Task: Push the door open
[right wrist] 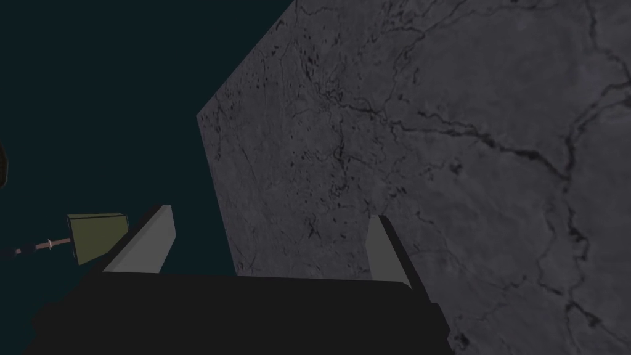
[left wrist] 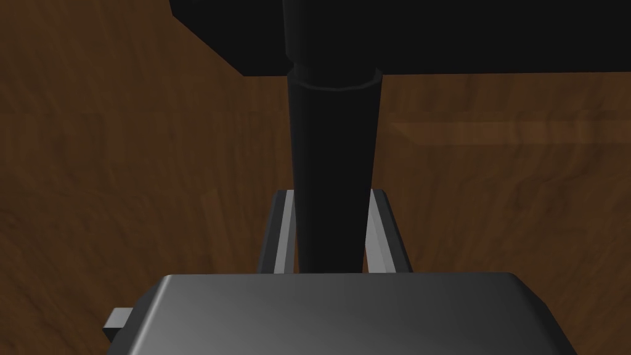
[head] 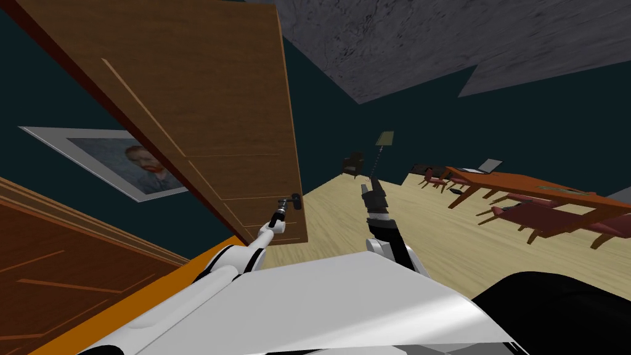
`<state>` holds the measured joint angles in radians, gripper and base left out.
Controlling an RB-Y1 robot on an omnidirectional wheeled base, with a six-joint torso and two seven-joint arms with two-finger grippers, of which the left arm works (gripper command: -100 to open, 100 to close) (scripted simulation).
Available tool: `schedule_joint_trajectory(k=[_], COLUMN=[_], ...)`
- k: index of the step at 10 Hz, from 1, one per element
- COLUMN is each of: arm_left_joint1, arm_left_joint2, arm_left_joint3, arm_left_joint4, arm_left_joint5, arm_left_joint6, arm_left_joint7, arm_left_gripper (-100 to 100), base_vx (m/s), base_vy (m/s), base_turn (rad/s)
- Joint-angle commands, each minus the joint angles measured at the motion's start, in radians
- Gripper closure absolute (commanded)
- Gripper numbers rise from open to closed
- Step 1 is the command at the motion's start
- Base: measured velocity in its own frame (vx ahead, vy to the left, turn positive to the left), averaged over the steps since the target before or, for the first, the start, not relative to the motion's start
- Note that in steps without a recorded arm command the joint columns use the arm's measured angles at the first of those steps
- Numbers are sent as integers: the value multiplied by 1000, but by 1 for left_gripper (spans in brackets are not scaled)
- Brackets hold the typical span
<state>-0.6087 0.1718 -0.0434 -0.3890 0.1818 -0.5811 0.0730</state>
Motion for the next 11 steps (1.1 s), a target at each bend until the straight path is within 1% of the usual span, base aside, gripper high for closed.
schedule_joint_trajectory(k=[1, 5, 8, 9, 10, 11], arm_left_joint1=[-1, 4, 7, 6, 9, 10], arm_left_joint2=[7, 26, 36, 46, 59, 61], arm_left_joint3=[11, 48, 70, 70, 87, 90], arm_left_joint4=[-12, -9, -7, 6, 7, 8], arm_left_joint5=[5, 21, 31, 31, 39, 41], arm_left_joint6=[6, 5, 5, 0, -1, -1], arm_left_joint7=[-6, -23, -33, -30, -37, -39], arm_left_gripper=[100, 100, 100, 100, 100, 100], base_vx=[127, 151, 149, 62, 129, 186], base_vy=[-136, -139, -136, -50, -62, -100], base_turn=[70, 64, 55, 70, 75, 64])
